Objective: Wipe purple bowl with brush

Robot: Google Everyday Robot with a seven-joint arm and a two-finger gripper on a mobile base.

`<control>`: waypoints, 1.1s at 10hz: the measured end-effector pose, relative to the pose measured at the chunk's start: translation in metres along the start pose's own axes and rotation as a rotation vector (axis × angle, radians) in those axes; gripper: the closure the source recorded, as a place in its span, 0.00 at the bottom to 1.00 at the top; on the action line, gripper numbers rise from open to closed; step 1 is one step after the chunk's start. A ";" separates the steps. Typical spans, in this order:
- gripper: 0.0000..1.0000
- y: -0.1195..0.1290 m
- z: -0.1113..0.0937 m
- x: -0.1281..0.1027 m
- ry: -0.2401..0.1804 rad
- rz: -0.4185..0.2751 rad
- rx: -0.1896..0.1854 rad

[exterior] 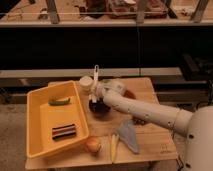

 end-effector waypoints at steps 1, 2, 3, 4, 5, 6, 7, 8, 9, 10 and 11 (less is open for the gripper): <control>1.00 0.001 -0.004 0.001 0.006 0.002 -0.007; 1.00 0.003 -0.008 0.003 0.012 0.006 -0.014; 1.00 0.005 -0.010 0.007 0.012 0.014 -0.022; 1.00 0.005 -0.011 0.011 0.011 0.026 -0.024; 1.00 0.006 -0.012 0.013 0.013 0.029 -0.025; 1.00 0.006 -0.014 0.012 0.019 0.030 -0.025; 1.00 0.007 -0.015 0.008 0.026 0.029 -0.025; 1.00 0.005 -0.016 0.002 0.033 0.028 -0.022; 1.00 0.004 -0.016 -0.003 0.040 0.027 -0.017; 1.00 0.003 -0.018 -0.010 0.052 0.022 -0.010; 1.00 0.002 -0.019 -0.015 0.060 0.015 -0.005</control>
